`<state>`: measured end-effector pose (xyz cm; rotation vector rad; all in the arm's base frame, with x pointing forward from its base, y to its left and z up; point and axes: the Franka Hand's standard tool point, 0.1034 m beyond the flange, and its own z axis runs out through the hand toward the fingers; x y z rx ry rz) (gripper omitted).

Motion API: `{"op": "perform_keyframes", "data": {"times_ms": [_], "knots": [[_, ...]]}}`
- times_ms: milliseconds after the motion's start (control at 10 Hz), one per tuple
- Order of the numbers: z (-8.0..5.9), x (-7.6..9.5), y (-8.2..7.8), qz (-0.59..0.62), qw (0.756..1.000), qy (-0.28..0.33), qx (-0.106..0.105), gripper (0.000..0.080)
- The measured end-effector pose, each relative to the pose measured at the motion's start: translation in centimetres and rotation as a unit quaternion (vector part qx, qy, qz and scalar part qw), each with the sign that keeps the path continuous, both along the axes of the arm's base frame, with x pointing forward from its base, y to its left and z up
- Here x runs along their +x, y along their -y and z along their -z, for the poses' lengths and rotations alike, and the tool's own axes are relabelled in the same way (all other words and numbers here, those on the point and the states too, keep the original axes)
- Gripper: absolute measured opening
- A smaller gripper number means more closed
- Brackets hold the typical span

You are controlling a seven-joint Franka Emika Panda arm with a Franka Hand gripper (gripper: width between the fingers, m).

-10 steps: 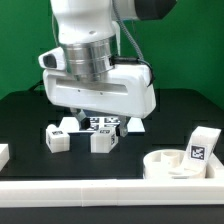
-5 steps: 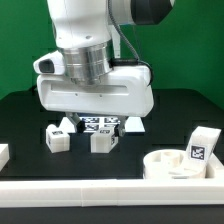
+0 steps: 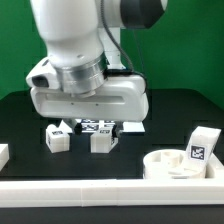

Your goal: Assemble stool

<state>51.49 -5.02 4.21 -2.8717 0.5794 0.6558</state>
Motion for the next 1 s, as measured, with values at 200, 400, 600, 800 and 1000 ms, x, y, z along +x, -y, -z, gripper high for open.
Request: {"op": "perform_keyframes", "data": {"times_ms": [200,400,600,800,1000], "knots": [[-0.1,-0.7,0.1,0.001,0.998,-0.054,0.023,0.0649],[0.2,-0.7,0.4,0.001,0.994,-0.098,0.041,0.0649],[0.0,-1.1,-0.1,-0.006,0.985,-0.161,0.066,0.0649],[0.2,-0.5,0.0,-0.008,0.985,-0.161,0.066,0.0649],[0.3,-0.4,-0.2,-0.009,0.985,-0.159,0.065,0.0649]]}}
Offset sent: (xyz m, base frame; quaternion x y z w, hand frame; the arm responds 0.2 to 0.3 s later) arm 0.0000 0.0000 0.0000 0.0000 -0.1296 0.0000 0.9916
